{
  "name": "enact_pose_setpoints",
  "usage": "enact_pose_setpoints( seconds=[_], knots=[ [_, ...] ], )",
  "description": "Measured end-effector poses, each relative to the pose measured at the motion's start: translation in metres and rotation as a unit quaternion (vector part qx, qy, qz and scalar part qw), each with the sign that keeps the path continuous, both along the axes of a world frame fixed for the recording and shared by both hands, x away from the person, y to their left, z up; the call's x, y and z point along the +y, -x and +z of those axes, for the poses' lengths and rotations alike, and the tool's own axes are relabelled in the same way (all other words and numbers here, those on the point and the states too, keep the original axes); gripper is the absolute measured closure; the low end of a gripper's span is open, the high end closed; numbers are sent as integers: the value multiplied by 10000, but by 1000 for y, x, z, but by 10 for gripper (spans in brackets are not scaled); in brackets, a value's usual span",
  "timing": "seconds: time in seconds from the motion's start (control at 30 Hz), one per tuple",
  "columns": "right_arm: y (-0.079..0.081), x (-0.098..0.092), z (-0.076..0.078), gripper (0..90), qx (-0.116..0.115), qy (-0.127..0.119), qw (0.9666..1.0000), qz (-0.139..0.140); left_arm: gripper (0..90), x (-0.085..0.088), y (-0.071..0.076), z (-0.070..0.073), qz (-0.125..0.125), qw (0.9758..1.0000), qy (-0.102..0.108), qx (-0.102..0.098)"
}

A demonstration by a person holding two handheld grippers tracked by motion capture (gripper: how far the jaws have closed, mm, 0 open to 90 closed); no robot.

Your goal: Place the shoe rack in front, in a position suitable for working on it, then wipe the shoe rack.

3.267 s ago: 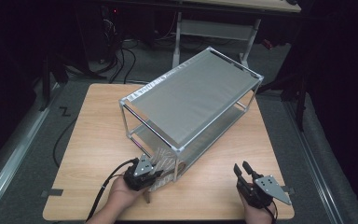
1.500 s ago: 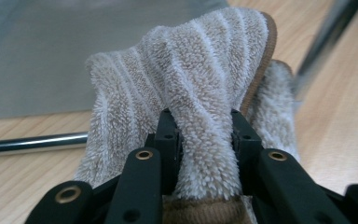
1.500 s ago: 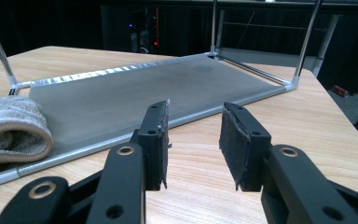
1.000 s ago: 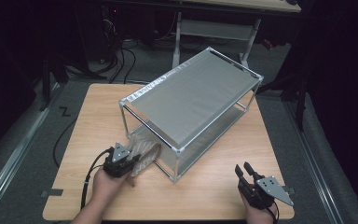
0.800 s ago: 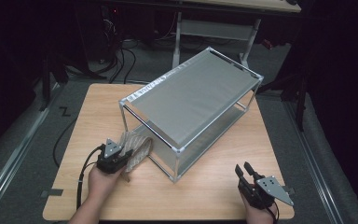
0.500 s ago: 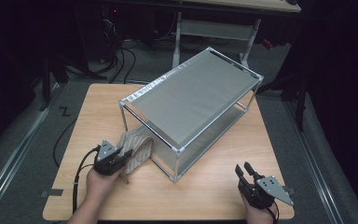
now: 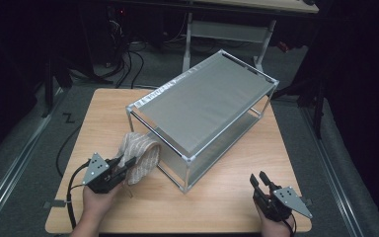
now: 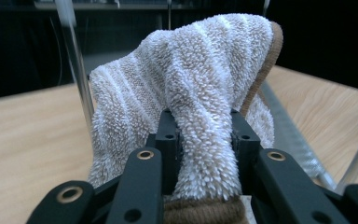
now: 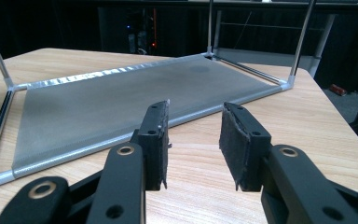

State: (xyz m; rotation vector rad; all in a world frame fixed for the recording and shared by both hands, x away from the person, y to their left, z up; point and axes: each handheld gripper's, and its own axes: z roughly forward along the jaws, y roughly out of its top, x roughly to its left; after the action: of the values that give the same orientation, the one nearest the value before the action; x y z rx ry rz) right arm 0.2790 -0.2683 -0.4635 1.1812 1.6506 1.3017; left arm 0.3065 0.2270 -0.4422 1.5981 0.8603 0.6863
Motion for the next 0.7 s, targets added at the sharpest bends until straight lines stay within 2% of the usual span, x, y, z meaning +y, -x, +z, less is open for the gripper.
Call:
enact_pose_setpoints(
  seconds=[0.2, 0.47, 0.63, 0.7],
  knots=[
    [-1, 1, -1, 624, 1, -2, 10000, 14, 710, 5, 8, 22, 14, 9996, 105, -253],
    [-1, 2, -1, 624, 3, 17, 10000, 33, 711, 12, 17, 39, 71, 9985, 193, -505],
    [-2, 3, -1, 624, 8, -3, 10000, 29, 711, 17, 16, 52, 187, 9966, 341, -722],
    [-2, 4, -1, 624, 4, 15, 10000, 42, 711, 19, 11, 60, 255, 9956, 412, -803]
  ],
)
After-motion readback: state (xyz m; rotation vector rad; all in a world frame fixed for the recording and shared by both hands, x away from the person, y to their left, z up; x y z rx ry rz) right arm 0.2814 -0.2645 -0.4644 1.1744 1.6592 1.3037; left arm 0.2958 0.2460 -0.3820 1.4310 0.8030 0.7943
